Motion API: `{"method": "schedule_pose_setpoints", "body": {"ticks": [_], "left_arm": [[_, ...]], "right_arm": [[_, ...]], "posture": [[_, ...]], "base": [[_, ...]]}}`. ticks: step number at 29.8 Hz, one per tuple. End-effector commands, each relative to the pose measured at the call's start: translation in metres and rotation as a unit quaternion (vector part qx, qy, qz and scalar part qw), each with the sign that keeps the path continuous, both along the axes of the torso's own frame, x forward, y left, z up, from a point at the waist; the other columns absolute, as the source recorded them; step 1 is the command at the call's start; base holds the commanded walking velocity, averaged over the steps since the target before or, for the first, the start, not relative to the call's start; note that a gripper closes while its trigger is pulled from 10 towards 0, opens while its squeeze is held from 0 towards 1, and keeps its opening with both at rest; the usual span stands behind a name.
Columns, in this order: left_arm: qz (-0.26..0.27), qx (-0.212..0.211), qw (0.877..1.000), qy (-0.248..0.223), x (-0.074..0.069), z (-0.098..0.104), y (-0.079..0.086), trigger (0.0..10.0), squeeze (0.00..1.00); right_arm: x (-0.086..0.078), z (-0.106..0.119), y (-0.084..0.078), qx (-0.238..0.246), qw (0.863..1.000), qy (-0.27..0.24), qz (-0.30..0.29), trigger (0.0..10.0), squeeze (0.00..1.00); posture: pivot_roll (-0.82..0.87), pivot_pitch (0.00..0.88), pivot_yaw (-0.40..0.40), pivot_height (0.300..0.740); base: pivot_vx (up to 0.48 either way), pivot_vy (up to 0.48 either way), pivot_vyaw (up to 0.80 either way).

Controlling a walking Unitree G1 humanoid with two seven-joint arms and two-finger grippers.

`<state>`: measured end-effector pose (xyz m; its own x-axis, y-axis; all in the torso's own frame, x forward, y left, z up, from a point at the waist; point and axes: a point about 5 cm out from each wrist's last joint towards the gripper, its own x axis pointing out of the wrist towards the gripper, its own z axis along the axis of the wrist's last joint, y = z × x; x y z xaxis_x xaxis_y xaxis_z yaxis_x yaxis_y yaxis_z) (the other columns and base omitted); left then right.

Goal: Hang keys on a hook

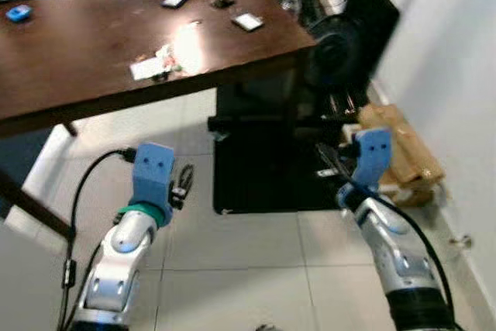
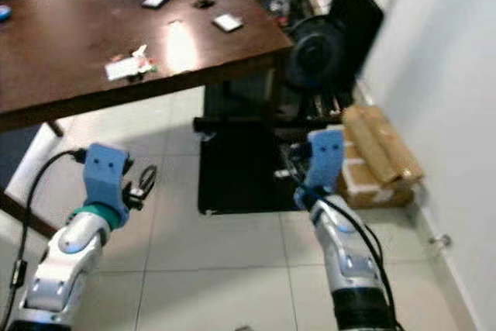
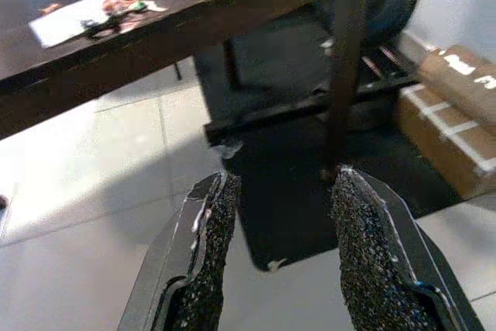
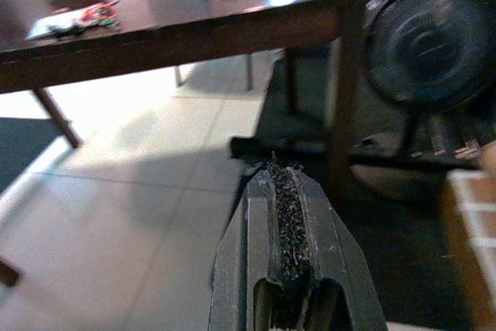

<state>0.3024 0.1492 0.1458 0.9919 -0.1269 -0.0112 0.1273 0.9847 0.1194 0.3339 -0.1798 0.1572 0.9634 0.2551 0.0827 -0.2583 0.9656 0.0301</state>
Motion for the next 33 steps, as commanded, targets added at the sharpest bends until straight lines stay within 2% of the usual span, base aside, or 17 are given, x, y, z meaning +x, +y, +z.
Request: {"method": "schedule_pose_setpoints", "body": {"ticks": [1, 11, 33], "left_arm": [[0.008, 0.005, 1.000, 0.013, -0.0027, -0.0066, 0.0053, 10.0, 0.00], [0.008, 0.018, 1.000, 0.009, -0.0031, -0.0074, 0.0047, 10.0, 0.00], [0.012, 0.024, 1.000, 0.009, -0.0027, -0.0094, 0.0044, 10.0, 0.00]], "right_arm": [[-0.0024, -0.0084, 0.0050, 0.005, 1.000, 0.015, 0.007, 10.0, 0.00], [-0.0030, -0.0097, 0.0049, 0.003, 1.000, 0.015, 0.008, 10.0, 0.00], [-0.0053, -0.0072, 0.0054, 0.012, 1.000, 0.002, 0.016, 10.0, 0.00]], "posture": [[-0.12, 0.099, 0.109, 0.740], [-0.13, 0.089, 0.107, 0.740], [-0.13, 0.082, 0.104, 0.740]], "base": [[0.000, 0.000, -0.80], [0.000, 0.000, -0.79], [0.479, 0.000, 0.00]]}}
